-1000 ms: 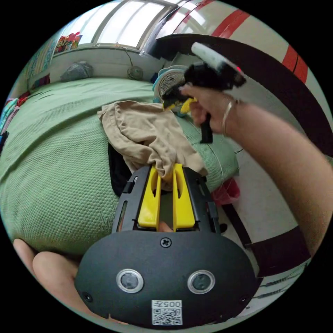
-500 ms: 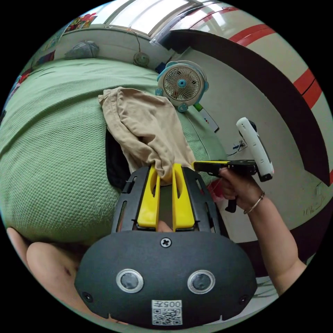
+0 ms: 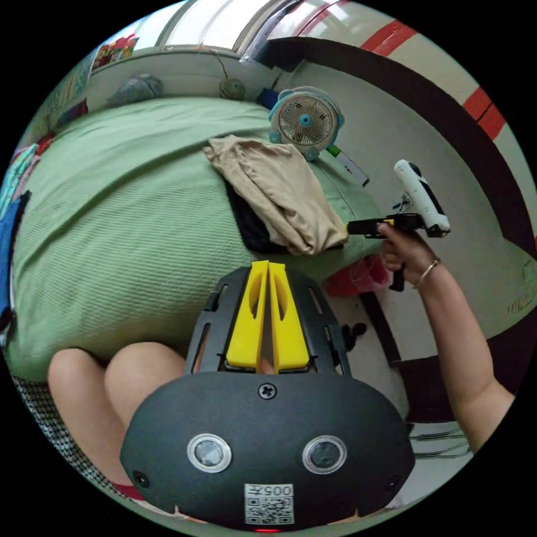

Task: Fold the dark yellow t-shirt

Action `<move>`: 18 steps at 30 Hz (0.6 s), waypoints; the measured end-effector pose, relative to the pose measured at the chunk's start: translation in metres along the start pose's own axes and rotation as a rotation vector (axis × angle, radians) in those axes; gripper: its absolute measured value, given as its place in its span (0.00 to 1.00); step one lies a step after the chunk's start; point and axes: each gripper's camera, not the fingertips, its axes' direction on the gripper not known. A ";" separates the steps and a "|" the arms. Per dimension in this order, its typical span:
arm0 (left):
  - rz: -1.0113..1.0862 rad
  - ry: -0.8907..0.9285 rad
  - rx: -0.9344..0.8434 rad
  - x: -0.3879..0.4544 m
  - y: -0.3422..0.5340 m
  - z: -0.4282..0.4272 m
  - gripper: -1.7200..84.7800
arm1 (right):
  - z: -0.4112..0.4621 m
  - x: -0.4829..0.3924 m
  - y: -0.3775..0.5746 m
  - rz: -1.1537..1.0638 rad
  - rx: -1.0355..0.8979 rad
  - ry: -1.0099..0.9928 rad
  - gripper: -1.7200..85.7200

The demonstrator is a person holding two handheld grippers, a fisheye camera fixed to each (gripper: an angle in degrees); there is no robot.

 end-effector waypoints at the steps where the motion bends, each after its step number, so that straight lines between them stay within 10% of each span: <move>1: -0.011 -0.053 0.012 -0.018 0.004 -0.017 0.02 | -0.007 -0.009 0.001 -0.015 0.016 -0.015 0.06; 18: -0.465 -0.362 0.015 -0.289 0.153 -0.208 0.01 | -0.057 -0.232 0.033 -0.120 0.099 -0.073 0.12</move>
